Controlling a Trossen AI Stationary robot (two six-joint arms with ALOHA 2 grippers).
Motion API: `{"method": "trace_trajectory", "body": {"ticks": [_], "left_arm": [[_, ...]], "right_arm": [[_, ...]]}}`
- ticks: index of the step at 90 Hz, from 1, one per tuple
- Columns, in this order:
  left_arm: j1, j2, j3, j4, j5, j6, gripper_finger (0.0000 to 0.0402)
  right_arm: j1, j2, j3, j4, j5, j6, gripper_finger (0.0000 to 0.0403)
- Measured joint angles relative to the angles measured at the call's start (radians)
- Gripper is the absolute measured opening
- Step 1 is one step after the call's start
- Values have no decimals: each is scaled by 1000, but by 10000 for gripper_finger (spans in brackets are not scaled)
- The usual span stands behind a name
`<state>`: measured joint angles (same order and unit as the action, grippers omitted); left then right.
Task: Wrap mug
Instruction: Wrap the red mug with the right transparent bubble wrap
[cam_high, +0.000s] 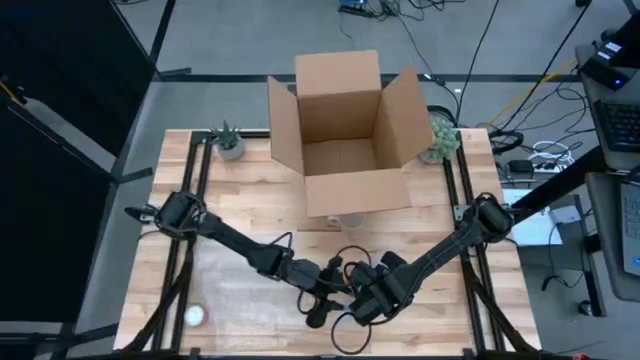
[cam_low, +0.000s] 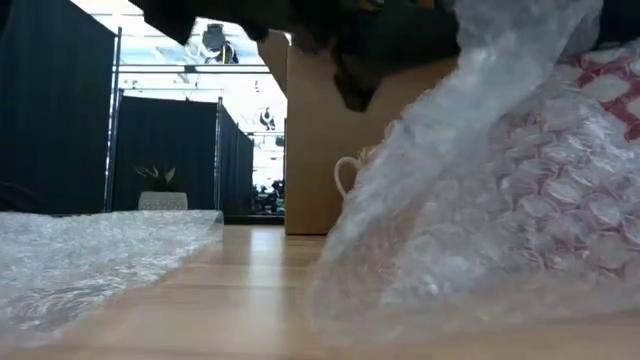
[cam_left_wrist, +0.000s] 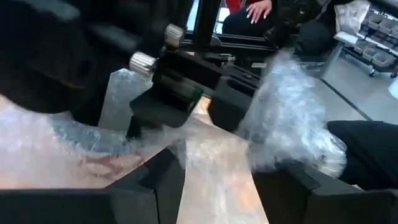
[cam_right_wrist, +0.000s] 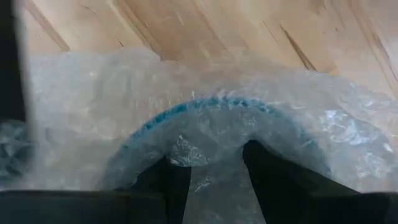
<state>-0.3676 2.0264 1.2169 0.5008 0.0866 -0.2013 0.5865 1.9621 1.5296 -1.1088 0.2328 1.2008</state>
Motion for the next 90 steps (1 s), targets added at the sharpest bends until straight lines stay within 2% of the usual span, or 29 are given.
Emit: {"method": "trace_trajectory", "body": {"ticks": [9, 21, 34, 55, 90], "left_arm": [[21, 23, 60, -23, 54, 23, 164], [38, 32, 91, -21, 63, 86, 164], [42, 61, 92, -3, -7, 181, 163], [43, 143, 98, 109, -31, 191, 163], [44, 150, 100, 129, -12, 188, 163]], "right_arm": [[9, -17, -2, -5, -3, -14, 144], [15, -32, -1, -6, 15, -19, 144], [22, -29, -1, -10, 26, -16, 144], [24, -30, -2, -32, 15, -17, 144], [36, -69, -1, -36, 4, -9, 144]]}}
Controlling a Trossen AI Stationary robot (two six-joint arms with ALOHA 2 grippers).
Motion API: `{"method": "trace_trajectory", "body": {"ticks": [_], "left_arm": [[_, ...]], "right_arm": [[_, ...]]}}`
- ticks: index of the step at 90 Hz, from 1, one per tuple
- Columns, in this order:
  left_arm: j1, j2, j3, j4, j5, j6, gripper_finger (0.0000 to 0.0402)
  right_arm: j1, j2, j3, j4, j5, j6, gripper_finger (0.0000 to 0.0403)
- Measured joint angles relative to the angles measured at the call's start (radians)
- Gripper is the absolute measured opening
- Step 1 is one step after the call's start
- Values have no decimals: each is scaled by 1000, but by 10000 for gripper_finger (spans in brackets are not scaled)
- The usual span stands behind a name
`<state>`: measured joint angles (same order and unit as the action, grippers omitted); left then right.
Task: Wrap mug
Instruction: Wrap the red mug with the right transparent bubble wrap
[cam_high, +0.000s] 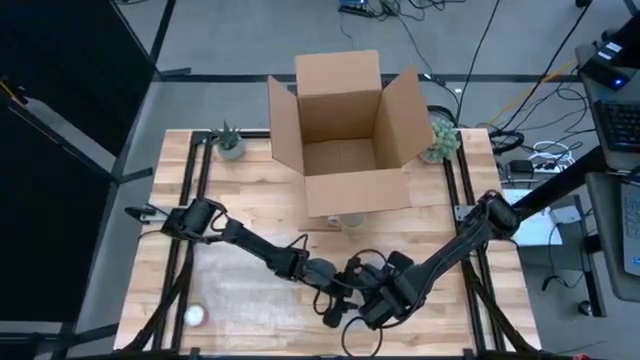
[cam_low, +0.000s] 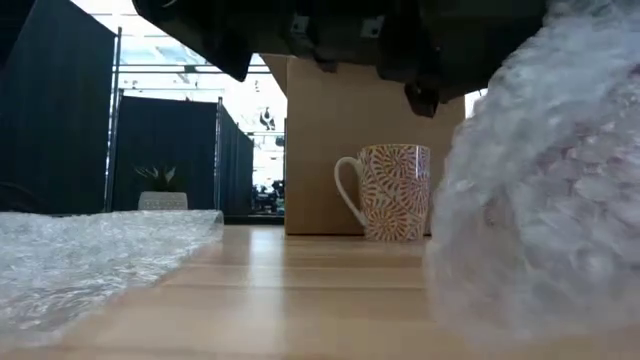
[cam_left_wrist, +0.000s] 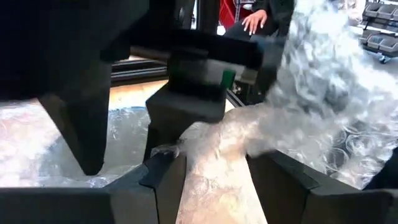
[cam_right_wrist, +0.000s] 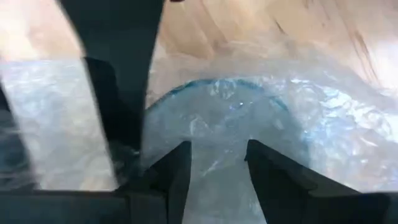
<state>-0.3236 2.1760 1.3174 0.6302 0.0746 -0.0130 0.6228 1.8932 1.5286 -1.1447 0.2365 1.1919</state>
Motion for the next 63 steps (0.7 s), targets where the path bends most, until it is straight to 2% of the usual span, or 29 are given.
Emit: {"method": "trace_trajectory", "body": {"ticks": [26, 47, 63], "left_arm": [[2, 1, 0, -4, 13, -5, 164], [7, 1, 0, -4, 5, -7, 164], [9, 1, 0, -7, 2, -8, 164]], "right_arm": [[0, -31, 3, 6, -12, -32, 144], [-1, -48, 6, -39, -195, -75, 144], [3, -132, 6, -61, -208, -52, 144]]}}
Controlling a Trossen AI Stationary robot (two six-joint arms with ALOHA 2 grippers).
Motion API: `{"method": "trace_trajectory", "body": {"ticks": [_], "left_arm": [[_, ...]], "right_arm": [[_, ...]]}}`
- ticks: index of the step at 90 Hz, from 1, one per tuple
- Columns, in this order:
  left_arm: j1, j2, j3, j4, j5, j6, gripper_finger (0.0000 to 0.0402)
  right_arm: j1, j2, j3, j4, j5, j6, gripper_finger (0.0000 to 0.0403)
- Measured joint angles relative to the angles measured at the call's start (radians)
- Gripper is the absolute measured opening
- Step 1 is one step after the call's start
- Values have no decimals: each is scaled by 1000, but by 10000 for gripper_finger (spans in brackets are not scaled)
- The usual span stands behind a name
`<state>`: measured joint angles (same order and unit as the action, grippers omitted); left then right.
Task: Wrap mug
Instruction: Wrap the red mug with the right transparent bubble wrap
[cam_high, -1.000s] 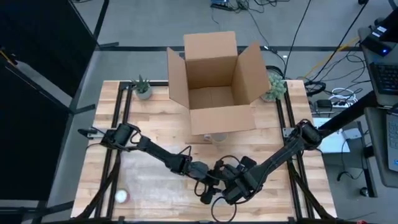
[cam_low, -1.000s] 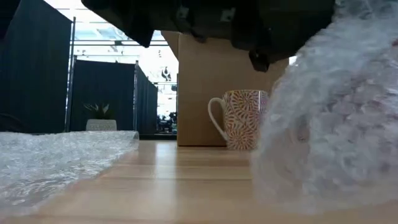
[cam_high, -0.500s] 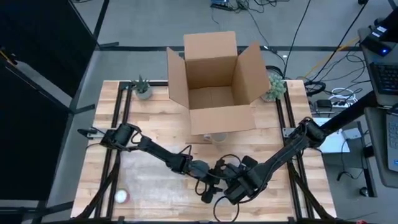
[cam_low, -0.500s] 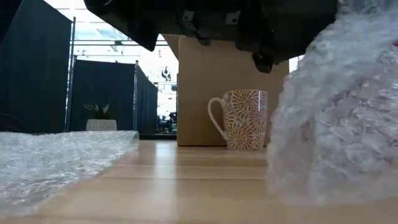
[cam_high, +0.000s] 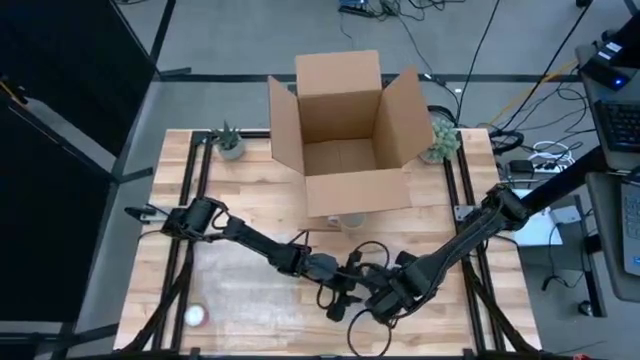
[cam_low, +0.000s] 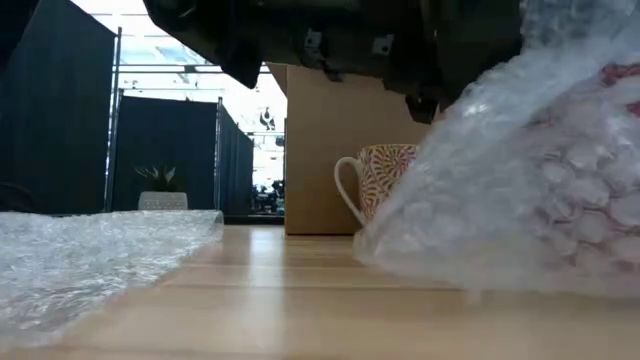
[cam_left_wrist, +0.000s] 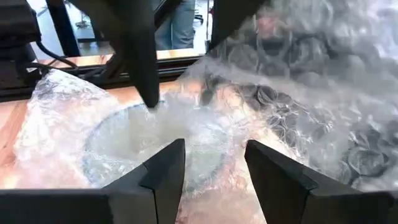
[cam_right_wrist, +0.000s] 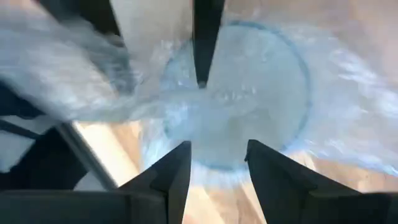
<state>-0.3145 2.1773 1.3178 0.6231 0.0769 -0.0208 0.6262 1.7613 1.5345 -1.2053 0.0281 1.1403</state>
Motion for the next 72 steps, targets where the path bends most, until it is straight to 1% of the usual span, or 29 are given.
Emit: {"method": "trace_trajectory", "body": {"ticks": [7, 18, 38, 42, 48, 54, 58, 67, 72], "left_arm": [[0, 0, 0, 0, 1, 0, 164], [-2, 0, 0, 0, 5, 0, 164], [-3, 0, -2, -1, 12, -2, 164], [-3, 0, -2, -1, 13, -2, 164], [-3, 0, -2, -1, 13, -3, 164], [-3, 0, -3, -1, 10, -3, 164], [-4, 0, -3, -1, 6, -3, 164], [-4, 0, -3, -2, 6, -3, 164], [-4, 0, -3, -1, 5, -3, 164]], "right_arm": [[1, -34, 0, 10, 26, 0, 144], [5, -69, 0, 20, 105, -5, 144], [5, -109, -1, 30, 69, -47, 144], [5, -121, -1, 35, 75, -54, 144], [5, -133, -1, 54, 120, -66, 144], [2, -132, -1, 95, 182, -97, 144], [2, -122, -1, 135, 205, -130, 144], [2, -73, -1, 232, 184, -208, 144], [6, -41, -2, 235, 178, -221, 144]]}}
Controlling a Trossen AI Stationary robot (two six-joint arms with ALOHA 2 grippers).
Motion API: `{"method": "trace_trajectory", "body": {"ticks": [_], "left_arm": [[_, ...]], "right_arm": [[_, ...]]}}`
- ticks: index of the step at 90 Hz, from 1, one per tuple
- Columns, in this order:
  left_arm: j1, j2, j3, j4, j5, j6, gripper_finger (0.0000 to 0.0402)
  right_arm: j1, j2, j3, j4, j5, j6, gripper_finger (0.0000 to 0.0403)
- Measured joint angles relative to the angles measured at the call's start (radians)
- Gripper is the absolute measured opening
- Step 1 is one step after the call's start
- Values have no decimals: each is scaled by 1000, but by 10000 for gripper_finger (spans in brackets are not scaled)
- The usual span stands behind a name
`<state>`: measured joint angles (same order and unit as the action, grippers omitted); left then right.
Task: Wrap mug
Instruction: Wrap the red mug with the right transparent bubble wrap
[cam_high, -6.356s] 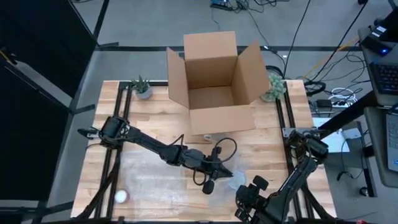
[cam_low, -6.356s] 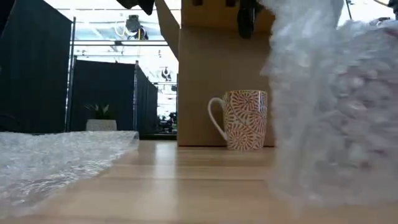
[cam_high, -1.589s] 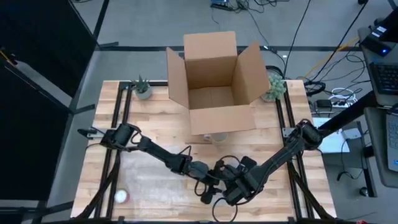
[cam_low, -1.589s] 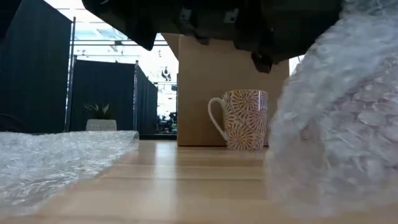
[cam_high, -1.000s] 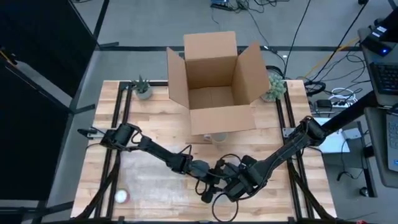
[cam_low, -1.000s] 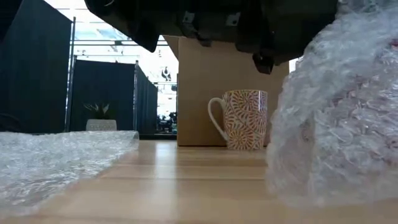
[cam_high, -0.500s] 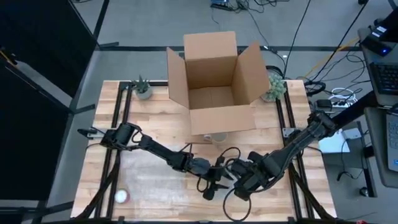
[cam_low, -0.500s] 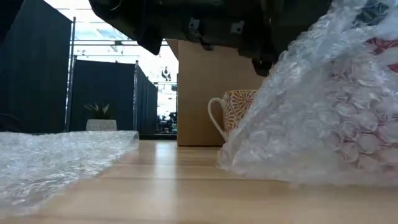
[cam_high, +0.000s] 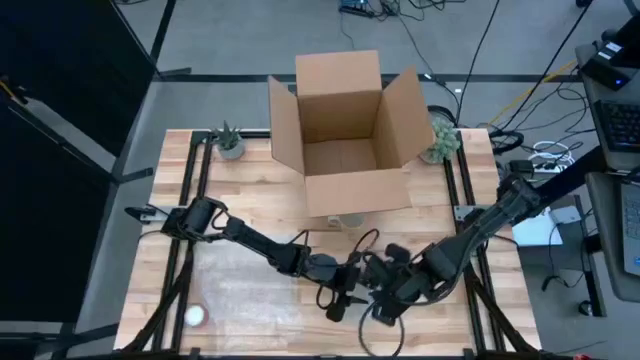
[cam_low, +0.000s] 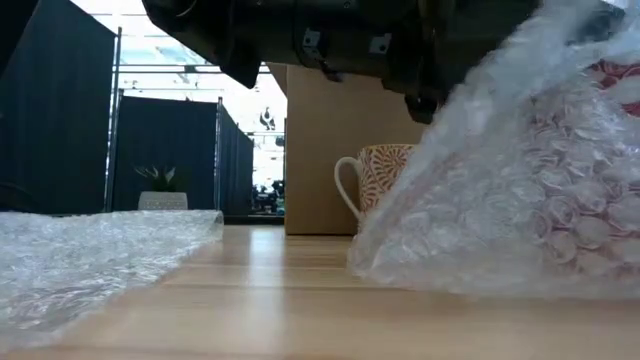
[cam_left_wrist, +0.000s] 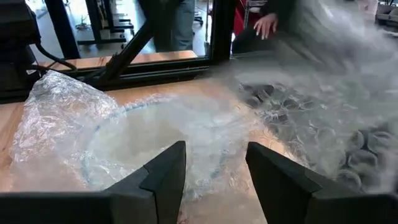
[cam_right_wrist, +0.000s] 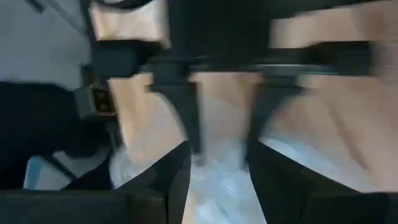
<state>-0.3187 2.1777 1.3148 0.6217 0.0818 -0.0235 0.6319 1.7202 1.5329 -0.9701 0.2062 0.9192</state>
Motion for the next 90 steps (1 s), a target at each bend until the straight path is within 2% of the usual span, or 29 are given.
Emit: {"method": "trace_trajectory", "body": {"ticks": [23, 58, 76, 90], "left_arm": [[-1, 0, 0, -2, -5, 0, 164], [-2, -14, 0, -39, -4, 4, 164], [-3, -101, 0, -250, -31, 3, 164], [-10, -209, -4, -515, -54, -35, 164]], "right_arm": [[5, 117, -1, -263, 38, 142, 144], [0, 266, 3, -196, -3, 100, 144], [4, 246, 0, -181, 18, 116, 143], [-1, 225, -4, -173, 22, 141, 144]]}}
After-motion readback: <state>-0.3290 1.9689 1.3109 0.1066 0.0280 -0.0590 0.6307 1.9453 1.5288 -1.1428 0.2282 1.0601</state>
